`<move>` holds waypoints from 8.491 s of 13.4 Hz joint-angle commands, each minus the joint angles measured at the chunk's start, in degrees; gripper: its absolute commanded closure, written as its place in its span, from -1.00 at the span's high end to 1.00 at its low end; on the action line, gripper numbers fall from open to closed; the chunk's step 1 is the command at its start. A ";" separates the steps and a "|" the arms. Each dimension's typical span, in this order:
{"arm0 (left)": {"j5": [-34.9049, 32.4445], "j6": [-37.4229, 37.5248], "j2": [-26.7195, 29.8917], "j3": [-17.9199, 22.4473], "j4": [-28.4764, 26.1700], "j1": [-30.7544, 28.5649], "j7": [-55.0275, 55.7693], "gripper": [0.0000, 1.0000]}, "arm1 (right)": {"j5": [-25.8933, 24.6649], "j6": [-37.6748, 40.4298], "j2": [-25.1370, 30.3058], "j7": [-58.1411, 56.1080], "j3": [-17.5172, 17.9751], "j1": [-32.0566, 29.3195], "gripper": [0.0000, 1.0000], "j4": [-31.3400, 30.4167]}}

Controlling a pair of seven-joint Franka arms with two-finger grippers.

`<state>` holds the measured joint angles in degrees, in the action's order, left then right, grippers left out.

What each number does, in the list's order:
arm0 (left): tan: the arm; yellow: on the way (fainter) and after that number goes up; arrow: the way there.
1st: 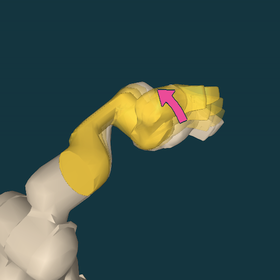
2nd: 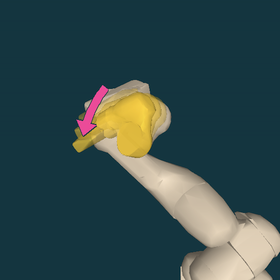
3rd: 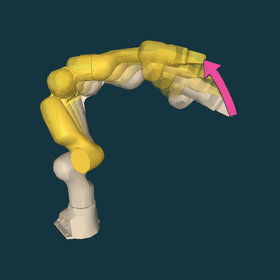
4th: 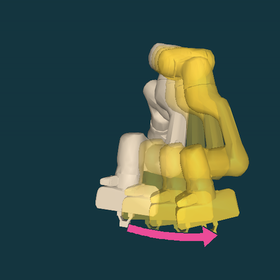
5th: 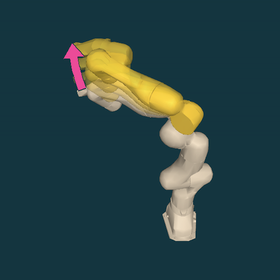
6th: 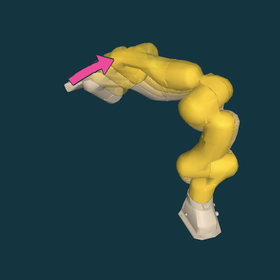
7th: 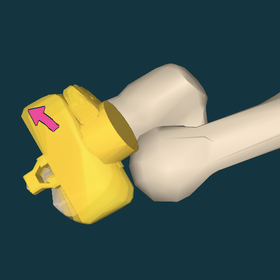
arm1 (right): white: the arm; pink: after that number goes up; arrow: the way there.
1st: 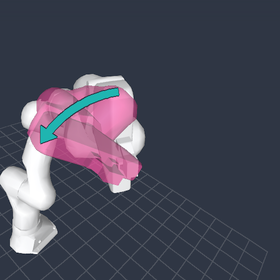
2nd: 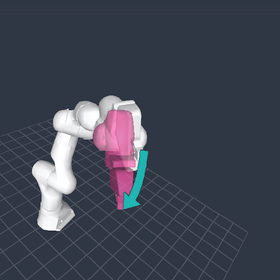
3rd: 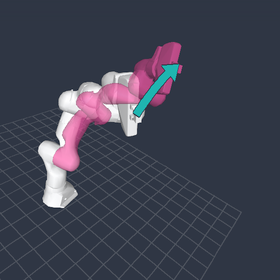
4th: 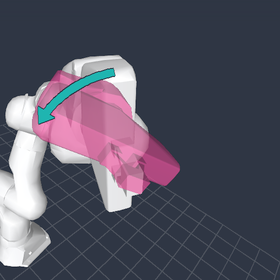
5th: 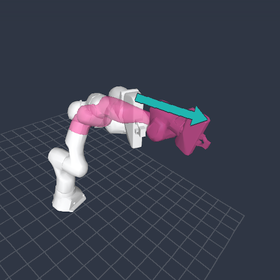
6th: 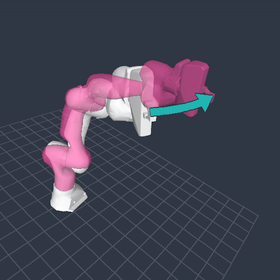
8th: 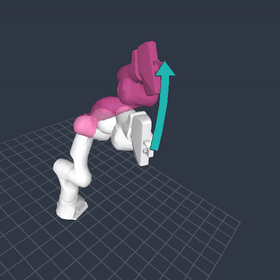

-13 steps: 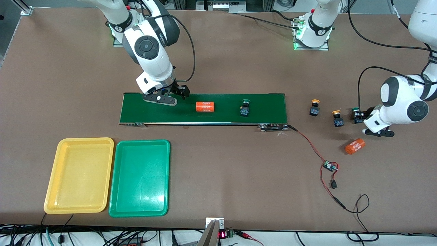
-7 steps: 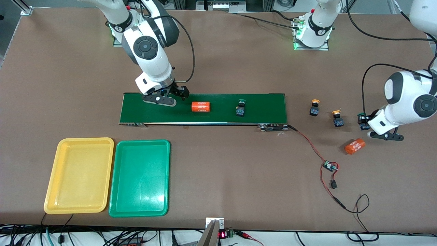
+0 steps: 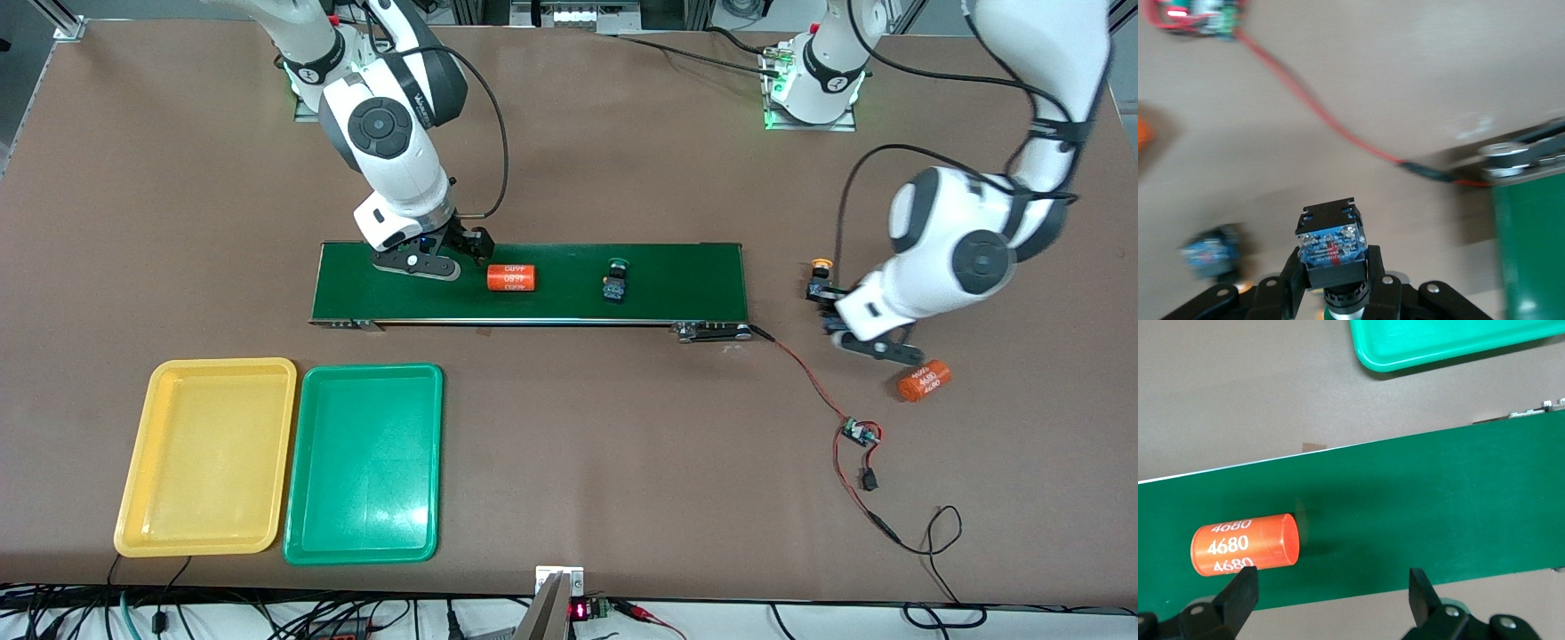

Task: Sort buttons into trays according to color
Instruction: 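Place the orange-based button on the belt with the left gripper, then grasp another orange-based button with the left gripper while the right gripper waits, then grasp the green-based button with the right gripper while the left gripper places its button, then drop the button into the green tray while the left gripper places another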

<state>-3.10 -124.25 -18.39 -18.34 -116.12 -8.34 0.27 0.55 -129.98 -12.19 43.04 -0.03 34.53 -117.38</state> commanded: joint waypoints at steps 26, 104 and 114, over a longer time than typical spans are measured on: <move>6.99 -0.56 4.95 -0.38 -3.41 1.14 2.19 1.00 | -0.82 -0.27 0.06 -2.08 0.20 -0.69 1.00 -1.45; -9.73 -5.39 -9.73 -2.13 -3.94 -20.49 8.08 -0.11 | -0.20 9.84 -23.30 -33.45 -7.53 -13.34 -0.97 35.02; -8.50 1.80 1.69 -3.62 -2.10 -9.45 4.92 -0.99 | -0.38 -1.06 -32.55 -37.77 -7.53 -13.79 -0.39 35.47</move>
<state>-11.41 -125.45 -20.31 -21.68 -118.20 -22.83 5.59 -0.20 -131.52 -44.04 6.40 -8.02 21.10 -83.54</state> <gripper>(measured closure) 0.577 0.661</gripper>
